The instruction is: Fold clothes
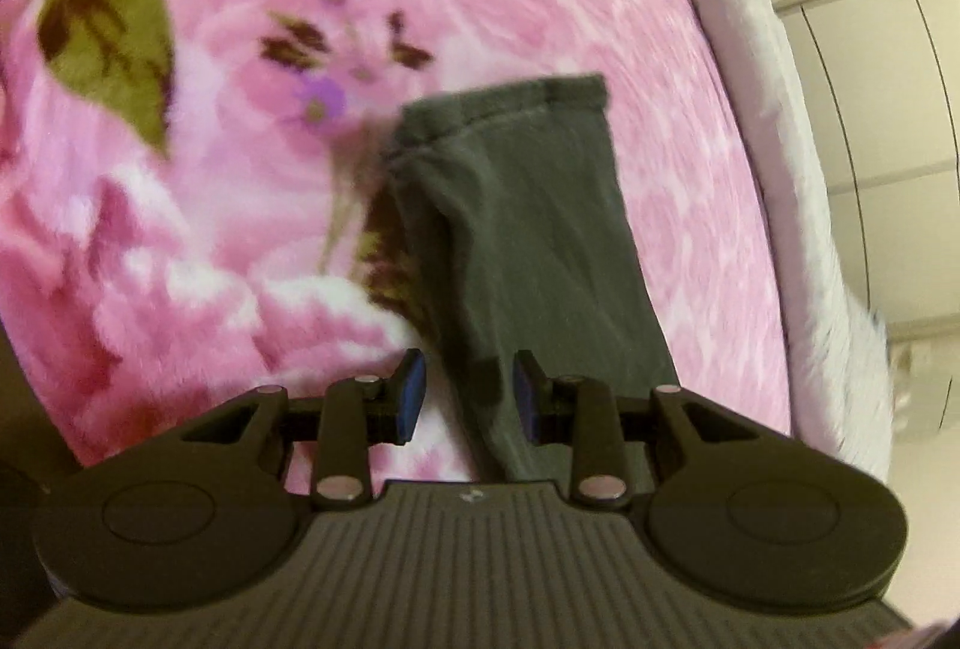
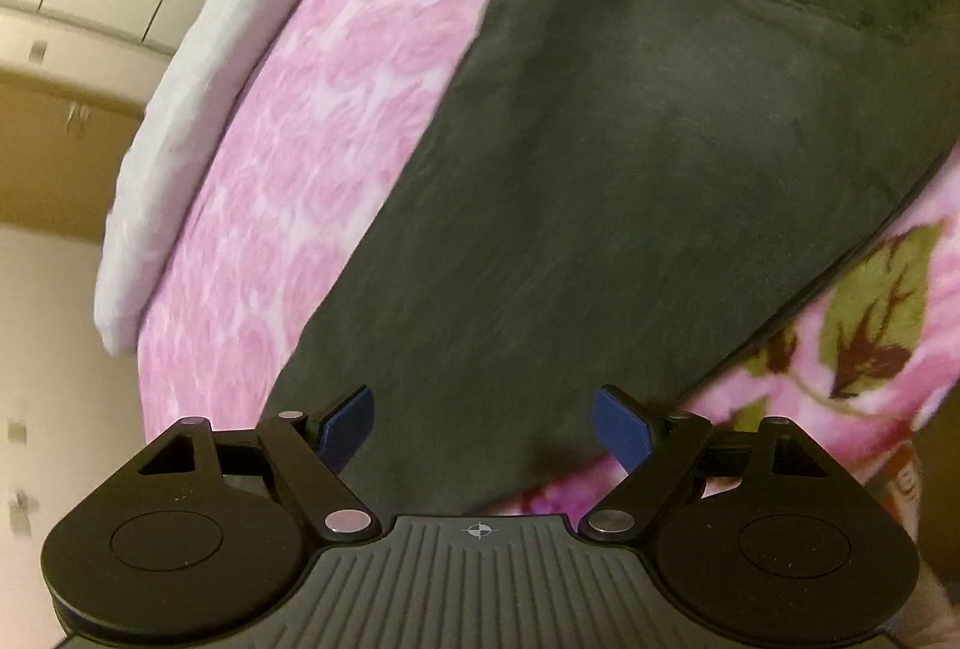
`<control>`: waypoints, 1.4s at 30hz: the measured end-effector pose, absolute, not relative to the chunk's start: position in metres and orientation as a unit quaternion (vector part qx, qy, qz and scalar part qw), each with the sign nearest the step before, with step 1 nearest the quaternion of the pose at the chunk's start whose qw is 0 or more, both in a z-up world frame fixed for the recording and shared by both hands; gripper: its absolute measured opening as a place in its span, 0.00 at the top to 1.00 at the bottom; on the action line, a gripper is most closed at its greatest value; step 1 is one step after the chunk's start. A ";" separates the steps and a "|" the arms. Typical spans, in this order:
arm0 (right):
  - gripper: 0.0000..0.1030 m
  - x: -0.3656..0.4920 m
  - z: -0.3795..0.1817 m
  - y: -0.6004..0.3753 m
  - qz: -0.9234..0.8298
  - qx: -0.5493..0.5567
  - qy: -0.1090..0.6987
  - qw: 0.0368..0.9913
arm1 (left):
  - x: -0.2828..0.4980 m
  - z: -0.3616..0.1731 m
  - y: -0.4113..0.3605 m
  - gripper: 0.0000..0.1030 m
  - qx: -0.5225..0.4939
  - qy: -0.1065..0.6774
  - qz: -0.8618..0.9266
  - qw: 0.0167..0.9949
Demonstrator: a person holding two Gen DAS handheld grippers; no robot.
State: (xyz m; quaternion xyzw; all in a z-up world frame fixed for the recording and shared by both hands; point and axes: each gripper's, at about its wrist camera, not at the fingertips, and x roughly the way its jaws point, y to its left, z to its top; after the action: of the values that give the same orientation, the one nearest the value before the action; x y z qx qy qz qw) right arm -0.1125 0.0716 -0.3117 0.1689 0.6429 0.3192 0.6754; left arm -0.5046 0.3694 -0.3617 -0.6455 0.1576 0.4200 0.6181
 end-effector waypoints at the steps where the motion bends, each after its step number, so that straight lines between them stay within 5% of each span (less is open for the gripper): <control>1: 0.19 -0.110 -0.315 0.072 0.317 0.172 0.642 0.676 | -0.507 -0.365 0.370 0.74 -0.651 0.146 0.418 0.616; 11: 0.19 -0.114 -0.323 0.063 0.310 0.180 0.635 0.684 | -0.499 -0.382 0.391 0.74 -0.649 0.112 0.399 0.638; 14: 0.19 -0.115 -0.325 0.060 0.308 0.182 0.633 0.686 | -0.488 -0.371 0.389 0.91 -0.597 0.144 0.401 0.680; 19: 0.19 -0.113 -0.318 0.050 0.314 0.170 0.619 0.700 | -0.451 -0.325 0.374 0.93 -0.441 0.202 0.398 0.778; 27: 0.19 -0.081 -0.294 0.017 0.313 0.170 0.580 0.732 | -0.332 -0.247 0.289 0.93 -0.208 0.247 0.265 0.909; 34: 0.19 -0.039 -0.294 -0.027 0.291 0.194 0.574 0.741 | -0.235 -0.305 0.190 0.87 -0.223 0.395 0.131 0.881; 42: 0.19 -0.015 -0.298 -0.050 0.304 0.204 0.585 0.723 | -0.255 -0.281 0.179 0.78 -0.222 0.421 0.115 0.872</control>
State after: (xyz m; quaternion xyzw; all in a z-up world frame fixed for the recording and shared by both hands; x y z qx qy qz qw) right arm -0.0147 -0.0500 -0.2977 0.2039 0.5855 0.3044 0.7232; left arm -0.2551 0.1792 -0.2810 -0.2224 0.4214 0.1147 0.8717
